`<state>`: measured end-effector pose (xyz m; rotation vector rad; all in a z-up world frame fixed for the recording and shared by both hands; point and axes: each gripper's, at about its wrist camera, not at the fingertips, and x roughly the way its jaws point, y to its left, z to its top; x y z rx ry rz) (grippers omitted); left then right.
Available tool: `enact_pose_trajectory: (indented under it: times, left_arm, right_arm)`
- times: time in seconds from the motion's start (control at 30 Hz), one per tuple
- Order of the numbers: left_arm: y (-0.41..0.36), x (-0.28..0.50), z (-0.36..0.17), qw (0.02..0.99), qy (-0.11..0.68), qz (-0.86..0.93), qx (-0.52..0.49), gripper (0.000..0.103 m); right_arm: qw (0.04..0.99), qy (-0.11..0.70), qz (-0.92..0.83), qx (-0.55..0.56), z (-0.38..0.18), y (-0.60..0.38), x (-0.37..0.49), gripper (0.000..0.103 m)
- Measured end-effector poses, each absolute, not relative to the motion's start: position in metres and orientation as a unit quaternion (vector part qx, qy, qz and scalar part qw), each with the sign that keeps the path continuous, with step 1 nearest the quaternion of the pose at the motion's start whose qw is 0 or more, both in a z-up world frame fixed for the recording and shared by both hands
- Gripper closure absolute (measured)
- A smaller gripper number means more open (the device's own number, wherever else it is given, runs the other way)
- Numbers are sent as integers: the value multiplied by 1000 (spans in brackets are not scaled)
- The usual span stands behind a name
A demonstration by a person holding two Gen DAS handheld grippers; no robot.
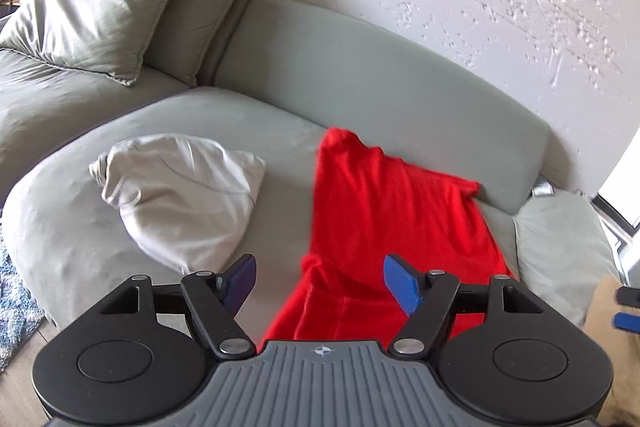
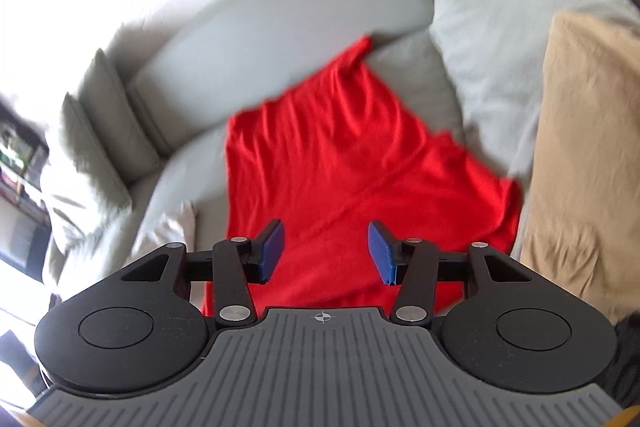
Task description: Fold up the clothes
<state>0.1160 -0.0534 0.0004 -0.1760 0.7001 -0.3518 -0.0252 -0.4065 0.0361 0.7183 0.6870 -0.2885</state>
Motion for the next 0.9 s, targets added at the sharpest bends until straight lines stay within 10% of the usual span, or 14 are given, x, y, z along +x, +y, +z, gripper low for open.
enact_pose_trajectory:
  times: [0.5,0.9]
  left_arm:
    - [-126,246,8,910,372,-184,-2,35]
    - [-177,378,-70,904,393,-162,34,35]
  right_arm:
    - [900,288,-166,283,85,-492,66,47]
    - [853,395,-192,282,-46,-553,234,46]
